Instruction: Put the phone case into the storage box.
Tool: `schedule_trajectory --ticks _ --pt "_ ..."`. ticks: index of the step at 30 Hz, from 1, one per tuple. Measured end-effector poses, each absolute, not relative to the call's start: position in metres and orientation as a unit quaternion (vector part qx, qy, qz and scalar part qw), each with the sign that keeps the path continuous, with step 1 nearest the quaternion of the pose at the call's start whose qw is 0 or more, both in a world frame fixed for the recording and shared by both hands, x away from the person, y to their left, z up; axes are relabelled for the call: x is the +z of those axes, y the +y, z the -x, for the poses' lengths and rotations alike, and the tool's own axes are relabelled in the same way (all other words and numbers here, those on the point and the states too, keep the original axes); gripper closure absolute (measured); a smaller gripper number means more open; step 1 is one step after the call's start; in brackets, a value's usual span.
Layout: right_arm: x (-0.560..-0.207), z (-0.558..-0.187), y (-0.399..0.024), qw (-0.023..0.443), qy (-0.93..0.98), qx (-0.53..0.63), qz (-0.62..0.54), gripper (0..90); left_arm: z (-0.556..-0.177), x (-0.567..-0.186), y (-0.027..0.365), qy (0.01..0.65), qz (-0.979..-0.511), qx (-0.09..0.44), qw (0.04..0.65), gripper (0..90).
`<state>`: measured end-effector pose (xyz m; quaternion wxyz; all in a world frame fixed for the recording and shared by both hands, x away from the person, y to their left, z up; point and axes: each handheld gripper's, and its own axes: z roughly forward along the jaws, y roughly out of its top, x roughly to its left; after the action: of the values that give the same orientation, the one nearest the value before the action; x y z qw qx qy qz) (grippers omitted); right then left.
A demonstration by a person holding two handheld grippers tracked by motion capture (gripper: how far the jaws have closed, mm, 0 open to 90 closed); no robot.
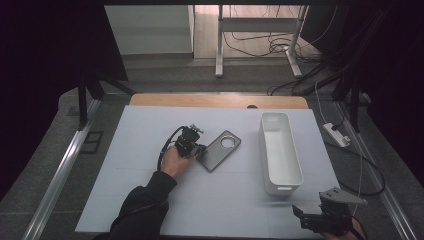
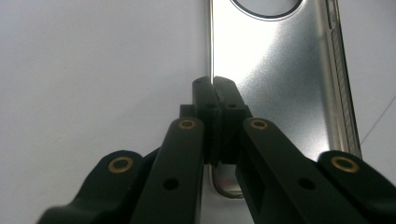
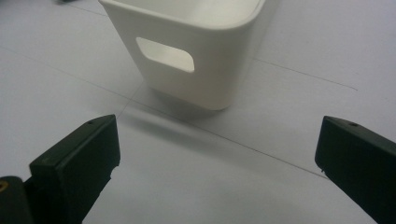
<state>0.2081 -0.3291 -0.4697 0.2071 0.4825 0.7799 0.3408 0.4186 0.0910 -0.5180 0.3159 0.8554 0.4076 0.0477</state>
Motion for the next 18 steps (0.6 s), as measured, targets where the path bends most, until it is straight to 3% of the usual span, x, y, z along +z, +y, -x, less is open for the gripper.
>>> schedule_trajectory --ticks 18 --pt "-0.469 -0.208 -0.329 0.208 0.779 0.342 -0.483 0.2 -0.393 -0.493 0.128 0.399 -0.824 0.082 0.393 89.2"
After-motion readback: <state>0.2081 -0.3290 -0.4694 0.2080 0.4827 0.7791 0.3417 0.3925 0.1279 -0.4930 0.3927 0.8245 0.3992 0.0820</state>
